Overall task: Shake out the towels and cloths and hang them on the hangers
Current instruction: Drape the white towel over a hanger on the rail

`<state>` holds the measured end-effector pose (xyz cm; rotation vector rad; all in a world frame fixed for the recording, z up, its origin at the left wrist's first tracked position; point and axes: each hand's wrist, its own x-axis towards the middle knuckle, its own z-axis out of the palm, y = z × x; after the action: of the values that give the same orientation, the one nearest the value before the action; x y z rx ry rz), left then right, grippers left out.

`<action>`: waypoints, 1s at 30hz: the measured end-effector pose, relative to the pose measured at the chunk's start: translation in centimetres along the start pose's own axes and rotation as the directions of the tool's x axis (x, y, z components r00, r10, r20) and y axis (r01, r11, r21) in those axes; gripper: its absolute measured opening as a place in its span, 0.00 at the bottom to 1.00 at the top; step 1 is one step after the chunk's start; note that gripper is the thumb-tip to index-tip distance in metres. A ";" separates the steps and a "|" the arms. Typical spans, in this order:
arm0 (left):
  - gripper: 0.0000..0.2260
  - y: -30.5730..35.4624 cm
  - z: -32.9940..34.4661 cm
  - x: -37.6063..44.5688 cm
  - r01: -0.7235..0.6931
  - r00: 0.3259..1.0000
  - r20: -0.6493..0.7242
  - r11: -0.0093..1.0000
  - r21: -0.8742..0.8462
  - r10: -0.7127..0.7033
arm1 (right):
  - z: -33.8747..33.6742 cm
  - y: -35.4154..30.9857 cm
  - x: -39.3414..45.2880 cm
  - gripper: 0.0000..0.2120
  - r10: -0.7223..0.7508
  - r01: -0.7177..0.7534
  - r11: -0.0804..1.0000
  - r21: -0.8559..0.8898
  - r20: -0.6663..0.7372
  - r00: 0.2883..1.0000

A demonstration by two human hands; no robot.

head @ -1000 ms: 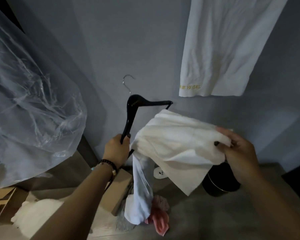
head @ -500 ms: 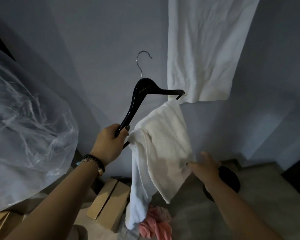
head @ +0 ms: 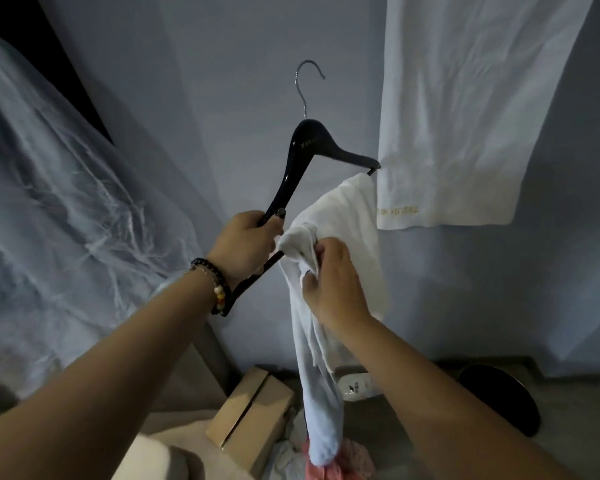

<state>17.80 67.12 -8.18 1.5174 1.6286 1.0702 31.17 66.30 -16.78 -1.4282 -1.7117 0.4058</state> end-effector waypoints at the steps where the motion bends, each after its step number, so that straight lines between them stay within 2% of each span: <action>1: 0.14 0.3 -0.4 0.4 0.015 1.000 0.010 1.000 0.012 -0.015 | -0.7 -0.3 0.7 0.08 0.038 -0.044 0.996 0.073 0.079 0.996; 3: 0.13 0.4 -0.8 1.0 0.057 0.998 0.032 0.997 0.044 -0.058 | -2.6 -0.8 2.5 0.04 0.112 -0.168 0.965 0.200 0.267 0.957; 4: 0.13 0.3 -0.7 1.2 0.087 0.995 0.049 0.995 0.056 -0.090 | -3.5 -1.2 3.5 0.06 0.137 -0.219 0.947 0.234 0.322 0.937; 8: 0.13 -0.7 0.9 1.4 0.196 0.965 0.163 0.978 0.068 -0.205 | -5.5 -3.3 5.4 0.14 0.168 -0.265 0.934 0.240 0.360 0.918; 10: 0.14 -1.2 1.8 1.4 0.212 0.955 0.192 0.973 0.094 -0.226 | -5.6 -4.0 4.4 0.14 0.113 -0.175 0.966 0.188 0.297 0.948; 12: 0.15 -1.5 2.2 1.6 0.247 0.951 0.171 0.966 0.077 -0.257 | -5.7 -4.0 2.1 0.10 -0.072 0.062 0.997 0.056 0.219 0.973; 14: 0.14 -1.9 2.2 1.8 0.313 0.941 0.133 0.950 0.001 -0.310 | -5.8 -3.2 -0.2 0.10 -0.229 0.258 0.960 -0.110 0.220 0.948; 15: 0.14 -2.1 2.3 1.8 0.336 0.936 0.121 0.941 -0.034 -0.330 | -6.1 -2.6 -0.8 0.10 -0.229 0.271 0.948 -0.170 0.232 0.945; 17: 0.13 -2.4 2.9 1.8 0.342 0.936 0.108 0.938 -0.054 -0.335 | -6.6 -1.5 -0.9 0.05 -0.117 0.182 0.952 -0.248 0.256 0.959; 19: 0.14 -2.5 3.9 1.7 0.317 0.944 0.101 0.948 -0.022 -0.314 | -6.7 -1.0 -0.8 0.14 -0.076 0.155 0.949 -0.274 0.277 0.958; 26: 0.17 -1.3 6.1 3.4 0.221 0.975 0.025 0.974 0.042 -0.223 | -7.6 -0.9 -5.0 0.06 -0.190 0.326 0.887 -0.327 0.384 0.903; 30: 0.17 0.1 7.6 3.8 0.166 0.983 0.071 0.982 0.087 -0.172 | -7.5 0.9 -6.4 0.11 -0.208 0.350 0.882 -0.314 0.407 0.890</action>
<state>24.17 71.86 -11.21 1.4244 1.7306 0.8522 37.38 58.73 -15.53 -1.3918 -2.3717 0.1829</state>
